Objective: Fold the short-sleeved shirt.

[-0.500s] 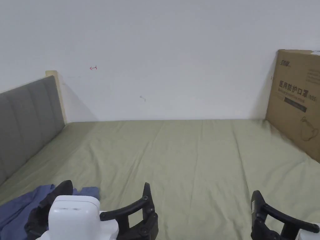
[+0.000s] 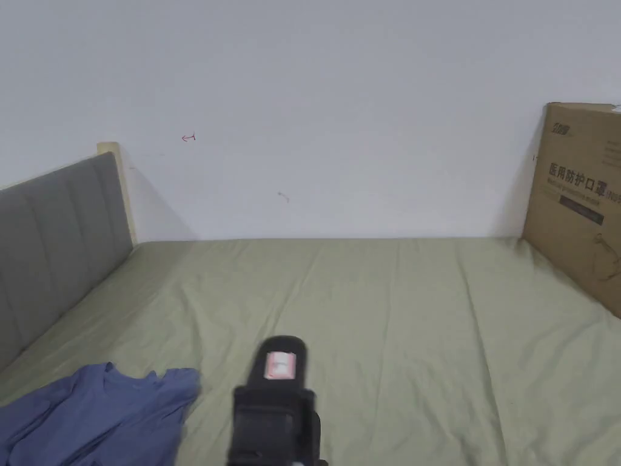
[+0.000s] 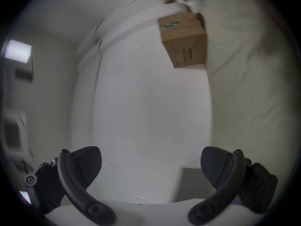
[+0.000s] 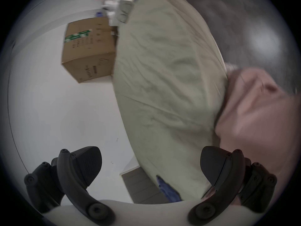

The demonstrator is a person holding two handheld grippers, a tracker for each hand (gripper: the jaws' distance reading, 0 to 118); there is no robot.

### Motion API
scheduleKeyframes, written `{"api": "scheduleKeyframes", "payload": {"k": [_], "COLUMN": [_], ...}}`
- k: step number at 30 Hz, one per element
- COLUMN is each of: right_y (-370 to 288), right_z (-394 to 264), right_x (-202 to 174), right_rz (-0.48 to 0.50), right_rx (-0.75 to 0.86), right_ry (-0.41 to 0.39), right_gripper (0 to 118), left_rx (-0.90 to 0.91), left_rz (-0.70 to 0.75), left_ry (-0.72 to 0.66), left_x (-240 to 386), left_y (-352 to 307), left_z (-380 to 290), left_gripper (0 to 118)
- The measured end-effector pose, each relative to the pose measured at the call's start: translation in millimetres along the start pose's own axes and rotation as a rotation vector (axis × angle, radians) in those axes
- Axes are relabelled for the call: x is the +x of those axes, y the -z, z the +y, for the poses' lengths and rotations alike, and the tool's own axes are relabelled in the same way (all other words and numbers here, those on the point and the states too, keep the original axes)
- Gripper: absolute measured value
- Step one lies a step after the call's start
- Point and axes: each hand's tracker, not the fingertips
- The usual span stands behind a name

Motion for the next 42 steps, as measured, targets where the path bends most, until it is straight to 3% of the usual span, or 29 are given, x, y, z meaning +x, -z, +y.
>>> {"api": "scheduleKeyframes", "payload": {"k": [3,4,6,8,10,11,13,14,16,19,23,42], "right_y": [-11.9,-16.8,-29.4,-39.8,-48.4,-49.9,-49.7,-51.5,-55.9,-53.2,-49.6,-51.4], "right_z": [-7.5,-11.3,-31.7,-60.3,-93.6,-109.4,-130.2,-135.3,-138.6,-134.6,-126.5,-123.2], "right_x": [-31.0,-41.9,-62.7,-75.6,-69.8,-60.9,-49.1,-46.1,-45.3,-48.4,-53.2,-55.4], "right_rz": [0.139,0.200,0.308,0.375,0.410,0.433,0.410,0.441,0.510,0.484,0.450,0.433], "right_rx": [0.060,0.083,0.158,0.260,0.482,0.611,0.739,0.714,0.564,0.498,0.507,0.486], "right_ry": [-0.224,-0.335,-0.635,-1.087,-1.458,-1.633,-1.835,-1.870,-1.808,-1.718,-1.672,-1.678], "right_gripper": [118,118,118,118,118,118,118,118,118,118,118,118], "left_rx": [-0.151,-0.190,-0.233,-0.280,-0.320,-0.319,-0.343,-0.332,-0.302,-0.289,-0.284,-0.226], "left_rz": [-0.083,-0.113,-0.131,-0.118,-0.140,-0.124,-0.041,-0.005,-0.007,-0.024,-0.017,-0.027], "left_ry": [-0.435,-0.593,-0.928,-1.345,-1.637,-1.682,-1.597,-1.529,-1.456,-1.409,-1.393,-1.320], "left_x": [-30.5,-40.8,-57.7,-66.5,-65.7,-61.8,-56.4,-55.6,-52.9,-51.4,-50.7,-50.7], "left_y": [13.8,17.7,22.5,24.3,21.6,19.6,13.8,11.0,6.7,5.5,1.3,-3.2], "left_z": [-6.0,-10.3,-24.7,-47.1,-66.3,-71.2,-69.8,-69.7,-63.4,-62.8,-59.2,-47.3], "left_gripper": [118,118,118,118,118,118,118,118,118,118,118,118]}}
